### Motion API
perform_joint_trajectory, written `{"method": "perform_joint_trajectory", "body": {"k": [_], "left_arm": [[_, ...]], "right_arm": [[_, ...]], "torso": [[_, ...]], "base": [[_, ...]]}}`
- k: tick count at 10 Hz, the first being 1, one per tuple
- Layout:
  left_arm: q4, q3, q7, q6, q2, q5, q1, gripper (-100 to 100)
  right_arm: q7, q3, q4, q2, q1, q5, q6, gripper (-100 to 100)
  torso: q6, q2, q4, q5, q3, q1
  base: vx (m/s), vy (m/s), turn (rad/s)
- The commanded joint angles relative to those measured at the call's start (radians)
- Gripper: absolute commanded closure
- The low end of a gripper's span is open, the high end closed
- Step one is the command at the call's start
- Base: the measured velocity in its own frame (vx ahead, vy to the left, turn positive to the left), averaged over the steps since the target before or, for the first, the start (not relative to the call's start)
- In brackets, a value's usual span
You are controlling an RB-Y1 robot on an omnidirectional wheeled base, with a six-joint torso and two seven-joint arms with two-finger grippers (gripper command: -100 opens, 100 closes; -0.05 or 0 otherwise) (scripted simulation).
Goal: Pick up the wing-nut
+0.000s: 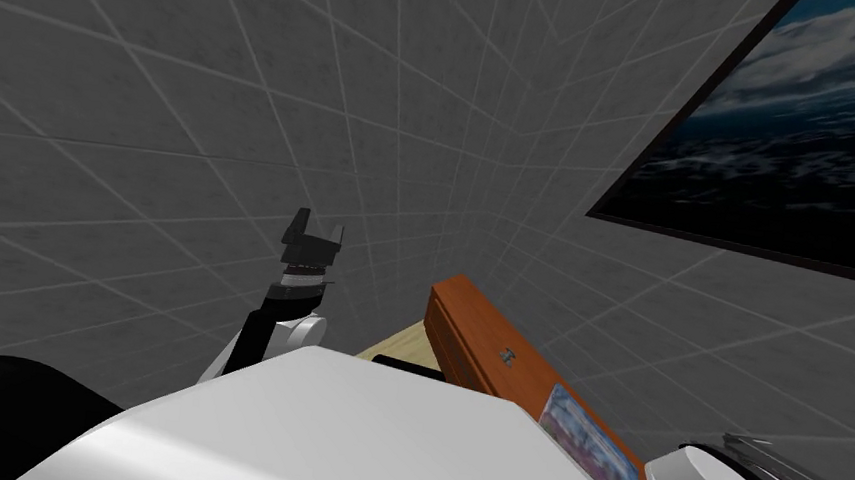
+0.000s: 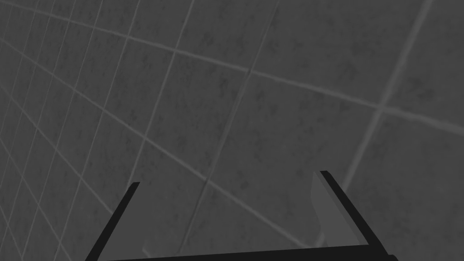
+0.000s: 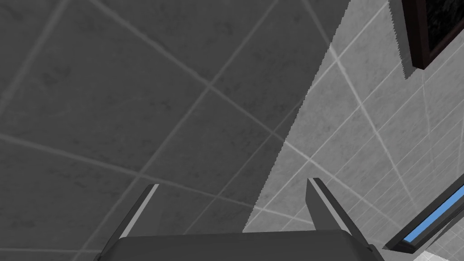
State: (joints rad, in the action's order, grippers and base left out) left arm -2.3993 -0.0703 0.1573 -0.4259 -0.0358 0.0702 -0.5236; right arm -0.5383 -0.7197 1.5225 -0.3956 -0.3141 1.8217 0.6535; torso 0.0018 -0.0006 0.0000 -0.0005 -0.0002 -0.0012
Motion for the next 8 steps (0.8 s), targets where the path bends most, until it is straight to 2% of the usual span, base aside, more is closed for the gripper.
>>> {"method": "perform_joint_trajectory", "body": {"k": [1, 2, 3, 6, 7, 8], "left_arm": [[0.000, 0.000, 0.000, 0.000, 0.000, 0.000, 0.000, 0], [0.000, 0.000, 0.000, 0.000, 0.000, 0.000, 0.000, 0], [0.000, 0.000, 0.000, 0.000, 0.000, 0.000, 0.000, 0], [0.000, 0.000, 0.000, 0.000, 0.000, 0.000, 0.000, 0], [0.000, 0.000, 0.000, 0.000, 0.000, 0.000, 0.000, 0], [0.000, 0.000, 0.000, 0.000, 0.000, 0.000, 0.000, 0]], "right_arm": [[-0.003, -0.001, 0.001, 0.000, -0.001, 0.040, 0.000, -100], [-0.050, -0.041, -0.053, -0.015, 0.014, 0.073, 0.001, -100], [-0.050, -0.041, -0.060, -0.015, 0.014, 0.085, 0.001, -100], [-0.050, -0.041, -0.060, -0.015, 0.014, 0.163, 0.001, -100], [-0.096, -0.080, -0.109, -0.028, 0.030, 0.200, 0.001, -100], [-0.096, -0.080, -0.120, -0.028, 0.030, 0.235, 0.001, -100]], "torso": [[0.000, 0.000, 0.000, 0.000, 0.000, 0.000], [0.000, -0.001, 0.000, 0.000, 0.000, 0.001], [-0.002, 0.001, 0.000, 0.000, 0.000, -0.001], [0.000, 0.000, 0.000, 0.000, 0.000, 0.000], [0.000, -0.001, 0.000, 0.000, -0.001, 0.001], [-0.001, 0.001, 0.000, 0.000, 0.000, -0.001]], "base": [[0.003, 0.009, -0.003], [-0.041, -0.025, 0.385], [-0.047, -0.049, 0.208], [-0.009, -0.008, -0.019], [-0.039, -0.017, 0.323], [-0.058, -0.044, 0.255]]}}
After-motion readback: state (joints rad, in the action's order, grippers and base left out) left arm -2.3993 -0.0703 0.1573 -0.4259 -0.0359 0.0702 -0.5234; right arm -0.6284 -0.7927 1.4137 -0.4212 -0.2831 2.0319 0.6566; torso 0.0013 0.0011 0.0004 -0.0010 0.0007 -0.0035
